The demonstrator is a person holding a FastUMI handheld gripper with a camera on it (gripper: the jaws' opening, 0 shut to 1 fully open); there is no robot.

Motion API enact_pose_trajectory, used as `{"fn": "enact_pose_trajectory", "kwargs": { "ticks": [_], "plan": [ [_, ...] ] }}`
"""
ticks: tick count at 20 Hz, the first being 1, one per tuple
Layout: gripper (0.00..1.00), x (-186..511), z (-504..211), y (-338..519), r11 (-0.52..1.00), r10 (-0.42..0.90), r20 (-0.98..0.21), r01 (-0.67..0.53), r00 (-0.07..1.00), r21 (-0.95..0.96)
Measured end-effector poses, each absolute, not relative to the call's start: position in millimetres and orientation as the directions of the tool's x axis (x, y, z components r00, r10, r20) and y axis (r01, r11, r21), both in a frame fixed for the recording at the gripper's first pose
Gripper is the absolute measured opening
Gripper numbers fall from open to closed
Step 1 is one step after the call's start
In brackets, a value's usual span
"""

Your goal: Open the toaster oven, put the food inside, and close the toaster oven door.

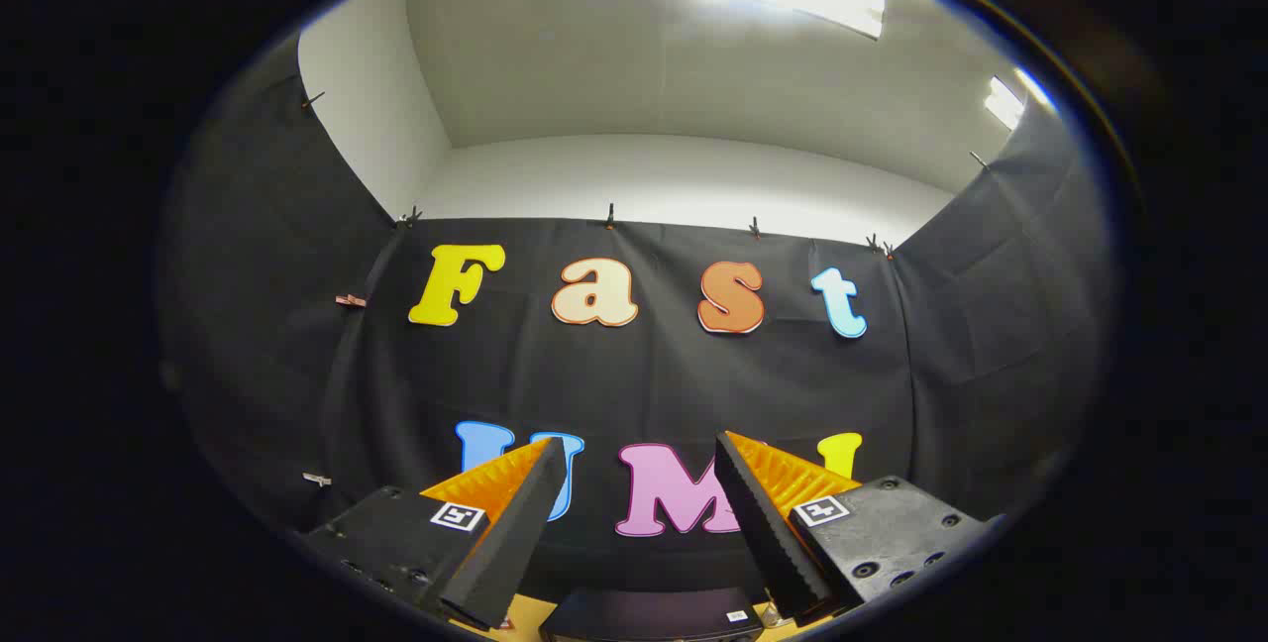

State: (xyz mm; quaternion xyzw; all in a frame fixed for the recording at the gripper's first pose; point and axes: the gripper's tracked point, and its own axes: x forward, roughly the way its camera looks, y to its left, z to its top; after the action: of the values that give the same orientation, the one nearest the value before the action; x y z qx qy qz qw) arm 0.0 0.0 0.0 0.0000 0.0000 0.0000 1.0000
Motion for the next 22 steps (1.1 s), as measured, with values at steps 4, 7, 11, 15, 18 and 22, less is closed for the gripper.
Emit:
{"fn": "enact_pose_trajectory", "kwargs": {
  "ticks": [4, 7, 11, 15, 18, 22],
  "plan": [
    [0.97, -5.1, -14.0, -11.2, 1.000, 0.005, -0.035, -0.005, 0.999, -0.014],
    [0.97, -7.4, -14.8, -20.1, 1.000, 0.003, -0.073, -0.004, 0.997, -0.013],
    [0.97, -14.3, -1.5, -45.4, 1.000, -0.010, -0.086, 0.009, 0.996, -0.014],
    [0.97, -18.4, 8.7, -71.6, 1.000, -0.020, -0.060, 0.021, 0.998, 0.015],
    [0.97, -18.3, 6.3, -84.0, 0.999, -0.017, -0.067, 0.019, 0.998, 0.042],
    [0.97, -16.3, -3.6, -92.5, 0.999, 0.002, -0.089, 0.002, 0.996, 0.039]
  ]
}}
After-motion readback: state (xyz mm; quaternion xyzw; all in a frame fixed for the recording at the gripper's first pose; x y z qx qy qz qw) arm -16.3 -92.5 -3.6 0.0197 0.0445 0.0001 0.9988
